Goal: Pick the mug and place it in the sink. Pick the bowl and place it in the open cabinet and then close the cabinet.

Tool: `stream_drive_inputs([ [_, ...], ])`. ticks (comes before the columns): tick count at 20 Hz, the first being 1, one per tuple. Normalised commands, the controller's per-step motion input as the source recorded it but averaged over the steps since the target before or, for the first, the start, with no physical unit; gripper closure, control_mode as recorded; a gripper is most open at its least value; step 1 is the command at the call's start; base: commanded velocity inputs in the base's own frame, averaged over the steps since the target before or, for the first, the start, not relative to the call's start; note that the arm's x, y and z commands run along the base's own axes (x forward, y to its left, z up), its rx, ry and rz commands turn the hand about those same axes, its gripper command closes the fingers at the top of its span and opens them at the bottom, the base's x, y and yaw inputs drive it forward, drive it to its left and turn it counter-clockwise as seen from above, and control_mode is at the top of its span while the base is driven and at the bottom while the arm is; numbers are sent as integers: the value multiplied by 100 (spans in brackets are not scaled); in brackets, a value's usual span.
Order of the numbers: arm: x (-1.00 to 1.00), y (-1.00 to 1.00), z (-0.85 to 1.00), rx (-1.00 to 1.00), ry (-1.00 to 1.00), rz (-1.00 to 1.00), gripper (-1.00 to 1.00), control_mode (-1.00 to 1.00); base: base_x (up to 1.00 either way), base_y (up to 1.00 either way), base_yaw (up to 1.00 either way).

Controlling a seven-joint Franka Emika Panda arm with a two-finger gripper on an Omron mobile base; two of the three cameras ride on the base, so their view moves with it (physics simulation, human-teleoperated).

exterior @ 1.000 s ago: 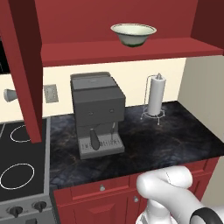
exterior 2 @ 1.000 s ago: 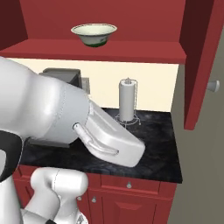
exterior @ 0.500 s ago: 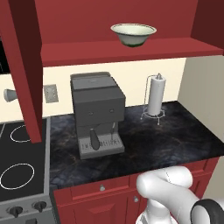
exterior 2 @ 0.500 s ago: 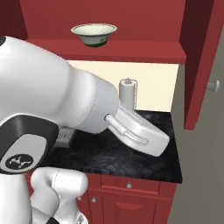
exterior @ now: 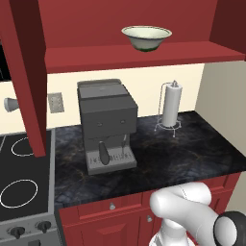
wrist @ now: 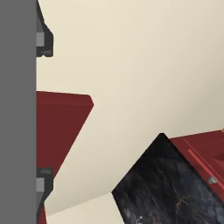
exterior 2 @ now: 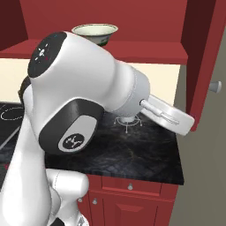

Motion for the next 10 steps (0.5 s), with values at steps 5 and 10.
stream_drive_inputs([
  [5, 2, -34, 0, 0, -1, 2, -100, -100, 0, 0, 0],
  [10, 0, -14, 0, 0, 0, 0, -100, -100, 0, 0, 0],
])
